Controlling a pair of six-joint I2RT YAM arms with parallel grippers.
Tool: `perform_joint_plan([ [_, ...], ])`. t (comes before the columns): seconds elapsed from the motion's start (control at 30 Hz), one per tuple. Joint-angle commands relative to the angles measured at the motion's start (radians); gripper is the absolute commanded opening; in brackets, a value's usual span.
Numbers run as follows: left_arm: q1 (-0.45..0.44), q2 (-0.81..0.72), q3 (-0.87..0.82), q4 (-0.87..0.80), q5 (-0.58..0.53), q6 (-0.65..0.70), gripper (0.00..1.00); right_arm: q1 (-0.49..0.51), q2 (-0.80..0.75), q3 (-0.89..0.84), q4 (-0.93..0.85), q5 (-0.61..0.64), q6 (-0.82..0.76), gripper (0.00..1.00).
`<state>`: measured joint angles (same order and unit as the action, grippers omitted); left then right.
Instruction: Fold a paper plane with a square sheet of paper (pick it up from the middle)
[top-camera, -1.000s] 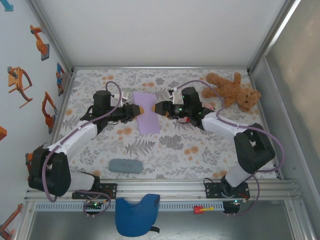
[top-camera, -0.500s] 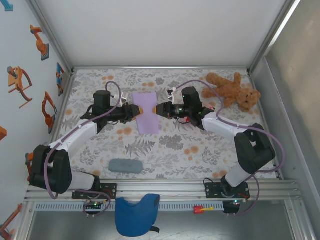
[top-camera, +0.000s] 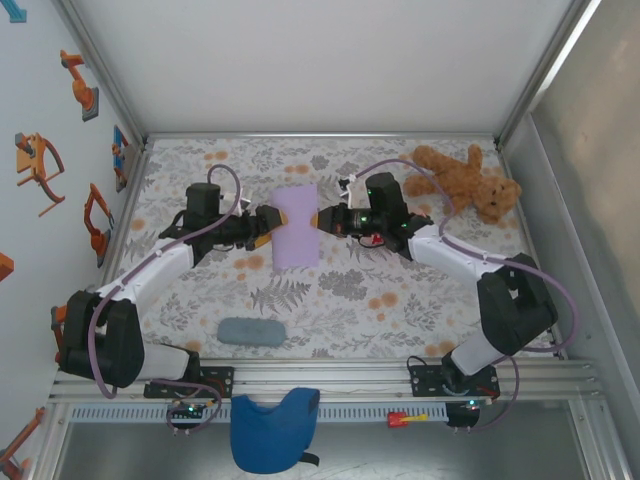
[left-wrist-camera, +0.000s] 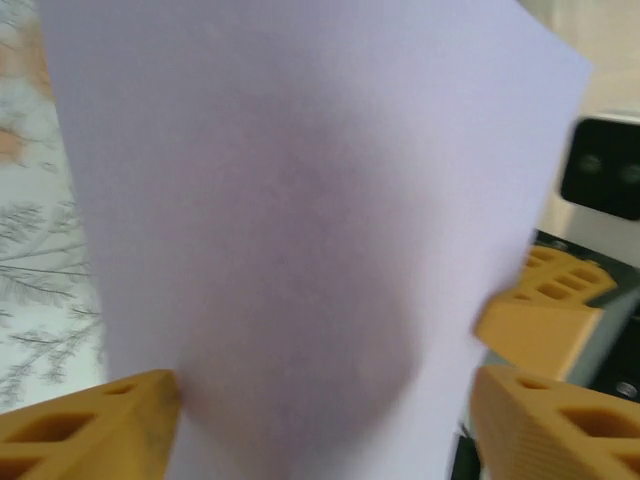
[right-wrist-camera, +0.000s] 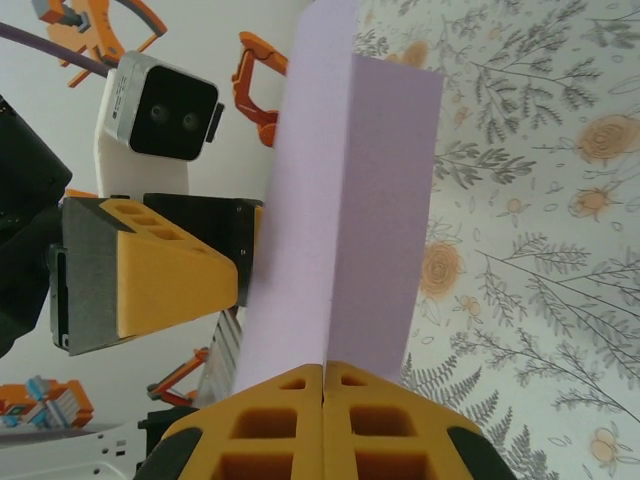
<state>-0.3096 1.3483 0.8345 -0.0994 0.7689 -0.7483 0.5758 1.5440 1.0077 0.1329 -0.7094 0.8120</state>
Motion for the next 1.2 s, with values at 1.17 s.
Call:
perform_joint_plan([
  [1.17,-0.127,0.055,-0.073,-0.152,-0.407,0.059,0.88,0.069,0.315,-0.038,0.188,0.104,0.206,0.0],
])
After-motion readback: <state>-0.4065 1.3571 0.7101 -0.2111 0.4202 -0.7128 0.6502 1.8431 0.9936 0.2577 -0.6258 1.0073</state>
